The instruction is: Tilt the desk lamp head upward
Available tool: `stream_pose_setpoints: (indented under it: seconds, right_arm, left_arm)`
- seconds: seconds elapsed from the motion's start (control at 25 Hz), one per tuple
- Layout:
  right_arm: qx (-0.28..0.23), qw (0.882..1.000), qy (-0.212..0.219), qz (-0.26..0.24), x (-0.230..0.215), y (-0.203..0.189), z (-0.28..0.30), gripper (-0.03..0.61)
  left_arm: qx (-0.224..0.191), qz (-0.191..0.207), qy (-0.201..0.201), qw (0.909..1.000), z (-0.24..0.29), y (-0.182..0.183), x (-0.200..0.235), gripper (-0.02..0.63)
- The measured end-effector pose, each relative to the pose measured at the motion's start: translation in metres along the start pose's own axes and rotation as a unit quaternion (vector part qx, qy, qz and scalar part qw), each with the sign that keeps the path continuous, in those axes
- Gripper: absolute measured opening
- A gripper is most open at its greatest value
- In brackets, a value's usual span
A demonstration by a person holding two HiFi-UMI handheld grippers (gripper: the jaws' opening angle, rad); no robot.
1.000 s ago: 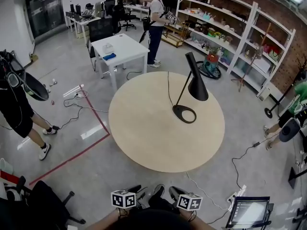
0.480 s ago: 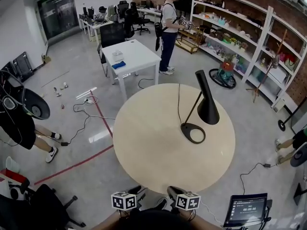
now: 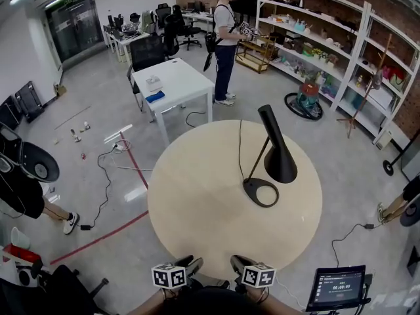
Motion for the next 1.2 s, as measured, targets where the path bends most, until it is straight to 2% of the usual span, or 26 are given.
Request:
stream_pose_setpoints:
  seconds: [0.16,0.24,0.44,0.52,0.68,0.8,0.96,1.2]
  right_arm:
    - [-0.019,0.999,-0.029,0.028,-0.012,0.014,-0.001,0.034]
    - [-0.037,0.997,-0.051,0.048,-0.02,0.026,-0.003,0.034]
    - [-0.098,0.983,-0.116,0.101,-0.035,0.045,-0.01,0.034]
    - [-0.116,0.977,-0.137,0.114,-0.04,0.05,-0.009,0.034]
    - [-0.139,0.97,-0.155,0.129,-0.036,0.063,-0.009,0.034]
    - [-0.167,0.963,-0.167,0.132,-0.035,0.082,-0.017,0.034]
    - [-0.216,0.95,-0.181,0.132,-0.038,0.114,-0.029,0.034]
    - [-0.272,0.938,-0.175,0.123,-0.031,0.156,-0.039,0.035]
  left_arm:
    - [0.026,0.0,-0.027,0.9993,0.022,0.02,0.003,0.194]
    - [0.04,0.013,-0.044,0.9981,0.038,0.038,0.002,0.193]
    - [0.084,0.072,-0.105,0.9883,0.075,0.077,-0.002,0.193]
    - [0.091,0.077,-0.129,0.9844,0.088,0.087,0.001,0.193]
    - [0.115,0.064,-0.156,0.979,0.104,0.09,0.013,0.193]
    - [0.136,0.077,-0.173,0.9724,0.112,0.091,0.016,0.195]
    - [0.13,0.121,-0.199,0.9638,0.129,0.114,0.011,0.194]
    - [0.105,0.167,-0.22,0.9553,0.159,0.163,0.002,0.193]
Point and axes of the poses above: the fingertips, and each gripper's own axes: z forward along the fingers, x to its left, y out of its top, the point moved 4 cm from there along -z, backward along the fingers, and after that the axes turned 9 degrees about -y, right-handed, at the moved point
